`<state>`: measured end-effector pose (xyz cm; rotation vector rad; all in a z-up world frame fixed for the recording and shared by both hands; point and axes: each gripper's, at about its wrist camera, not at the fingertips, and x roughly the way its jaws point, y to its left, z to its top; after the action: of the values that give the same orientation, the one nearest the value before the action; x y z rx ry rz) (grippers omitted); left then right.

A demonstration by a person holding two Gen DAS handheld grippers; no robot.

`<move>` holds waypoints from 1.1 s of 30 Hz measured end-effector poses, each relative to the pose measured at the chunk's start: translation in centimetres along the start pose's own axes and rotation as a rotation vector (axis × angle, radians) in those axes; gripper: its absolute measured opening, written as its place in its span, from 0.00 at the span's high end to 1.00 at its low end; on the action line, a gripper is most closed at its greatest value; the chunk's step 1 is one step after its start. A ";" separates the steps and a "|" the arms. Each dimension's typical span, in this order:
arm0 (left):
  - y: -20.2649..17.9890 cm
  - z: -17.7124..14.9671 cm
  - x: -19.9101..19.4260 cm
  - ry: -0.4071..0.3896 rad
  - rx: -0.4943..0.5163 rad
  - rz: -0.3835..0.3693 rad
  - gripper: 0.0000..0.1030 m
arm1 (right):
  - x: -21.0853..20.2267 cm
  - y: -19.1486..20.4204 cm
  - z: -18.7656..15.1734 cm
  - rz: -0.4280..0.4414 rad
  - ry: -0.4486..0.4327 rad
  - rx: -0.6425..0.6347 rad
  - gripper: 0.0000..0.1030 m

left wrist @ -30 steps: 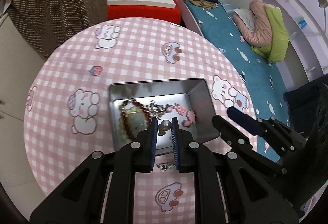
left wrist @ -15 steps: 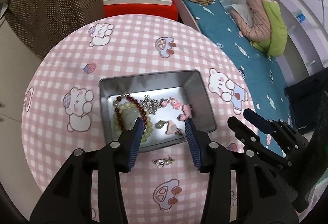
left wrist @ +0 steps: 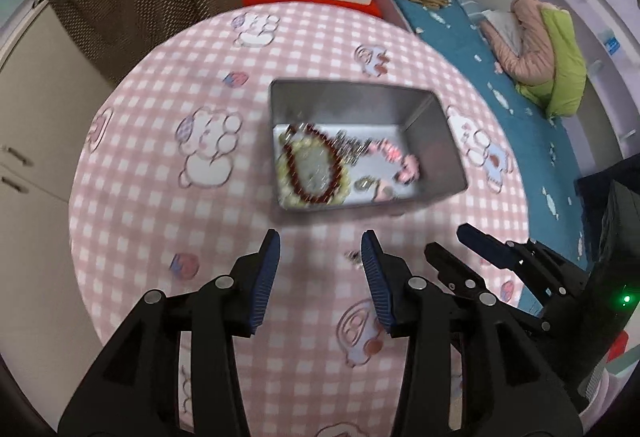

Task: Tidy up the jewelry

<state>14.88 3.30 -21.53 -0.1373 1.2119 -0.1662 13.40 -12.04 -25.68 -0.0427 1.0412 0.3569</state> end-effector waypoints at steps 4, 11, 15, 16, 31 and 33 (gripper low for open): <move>1.0 -1.3 0.5 0.038 -0.026 0.023 0.58 | 1.3 1.3 -0.6 0.025 0.032 -0.044 0.66; 2.5 -2.2 2.4 0.116 -0.065 0.067 0.58 | 3.1 2.4 -0.8 0.038 0.051 -0.104 0.66; 3.2 -2.5 3.4 0.150 -0.078 0.075 0.58 | 3.8 2.7 -0.8 0.042 0.046 -0.130 0.65; 3.3 -2.5 3.5 0.154 -0.080 0.075 0.58 | 3.9 2.9 -0.7 0.042 0.042 -0.144 0.65; 0.2 -1.2 5.7 0.176 -0.035 -0.007 0.58 | 2.9 1.9 -0.7 0.005 0.027 -0.176 0.90; -0.4 -1.0 6.1 0.177 -0.025 -0.016 0.58 | 2.0 1.3 -0.7 -0.008 0.013 -0.156 0.90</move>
<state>16.00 1.68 -27.41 -0.1569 1.3898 -0.1799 13.32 -10.38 -27.55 -0.1895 1.0239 0.4304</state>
